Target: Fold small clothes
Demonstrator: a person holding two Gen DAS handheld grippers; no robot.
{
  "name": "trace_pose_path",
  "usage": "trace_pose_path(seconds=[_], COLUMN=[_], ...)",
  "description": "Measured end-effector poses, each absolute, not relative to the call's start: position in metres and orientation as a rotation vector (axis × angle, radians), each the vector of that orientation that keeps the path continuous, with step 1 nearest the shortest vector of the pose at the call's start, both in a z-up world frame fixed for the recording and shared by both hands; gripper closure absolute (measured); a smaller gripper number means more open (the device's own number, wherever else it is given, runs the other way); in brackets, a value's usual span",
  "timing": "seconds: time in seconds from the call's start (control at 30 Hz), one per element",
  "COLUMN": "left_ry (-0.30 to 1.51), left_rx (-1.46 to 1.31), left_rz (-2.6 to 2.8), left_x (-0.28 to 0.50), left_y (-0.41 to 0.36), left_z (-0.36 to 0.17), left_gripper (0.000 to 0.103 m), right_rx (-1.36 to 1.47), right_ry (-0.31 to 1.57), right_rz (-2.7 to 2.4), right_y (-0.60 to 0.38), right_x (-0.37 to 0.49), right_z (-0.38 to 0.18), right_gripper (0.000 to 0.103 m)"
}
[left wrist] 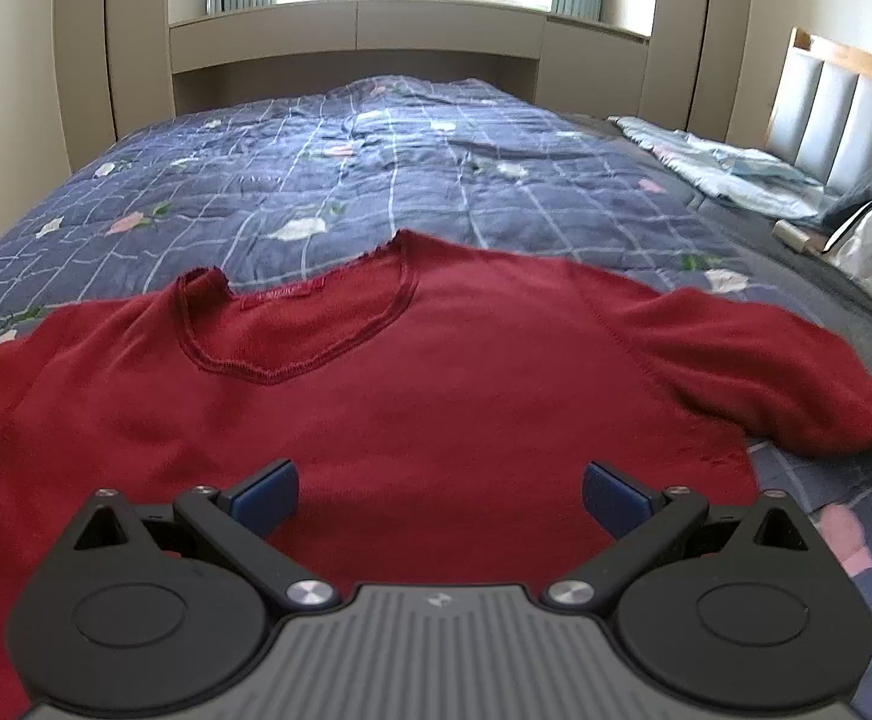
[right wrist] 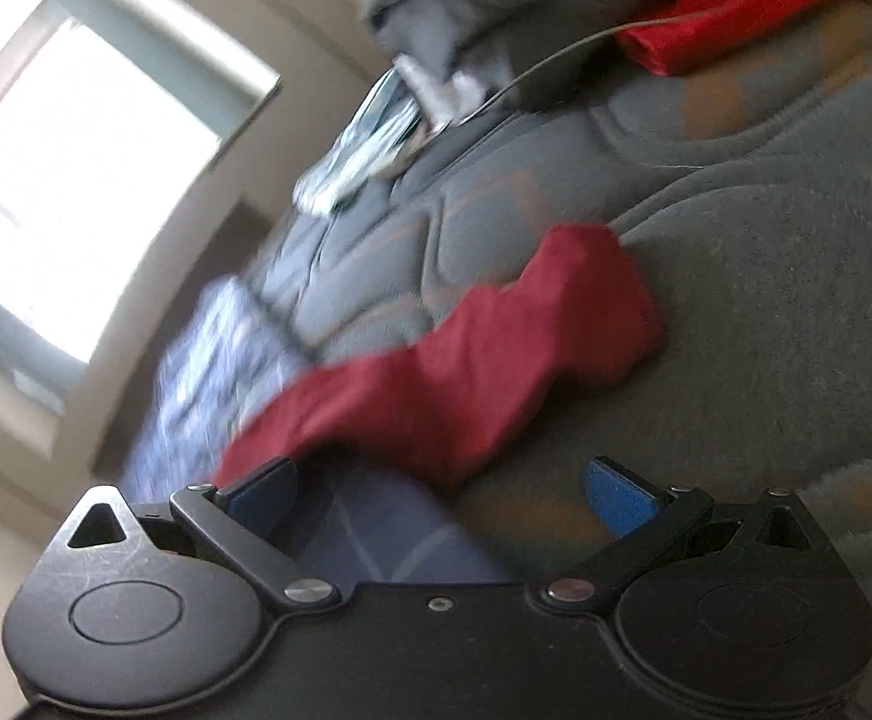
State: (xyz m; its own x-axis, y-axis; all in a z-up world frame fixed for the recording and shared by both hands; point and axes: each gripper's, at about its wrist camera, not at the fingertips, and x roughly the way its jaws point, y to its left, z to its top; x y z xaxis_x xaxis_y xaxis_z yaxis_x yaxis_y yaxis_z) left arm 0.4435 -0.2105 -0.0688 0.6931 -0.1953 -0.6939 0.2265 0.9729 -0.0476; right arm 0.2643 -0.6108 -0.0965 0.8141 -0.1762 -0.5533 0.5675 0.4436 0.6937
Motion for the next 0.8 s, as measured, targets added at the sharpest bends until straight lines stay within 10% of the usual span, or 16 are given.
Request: trace_pose_path(seconds=[0.13, 0.43, 0.8], left_ry=[0.779, 0.799, 0.753], left_rx=[0.04, -0.003, -0.133], left_rz=[-0.231, -0.212, -0.199], left_x=[0.445, 0.45, 0.45], left_y=[-0.206, -0.18, -0.115], left_z=[-0.073, -0.055, -0.011], left_gripper=[0.0, 0.0, 0.0], right_rx=[1.055, 0.921, 0.388], right_ry=[0.349, 0.363, 0.287], right_rz=[-0.584, -0.809, -0.533], right_y=[-0.629, -0.667, -0.595], right_x=[0.268, 0.291, 0.378], right_z=[-0.096, -0.076, 0.045], right_gripper=[0.014, 0.096, 0.099])
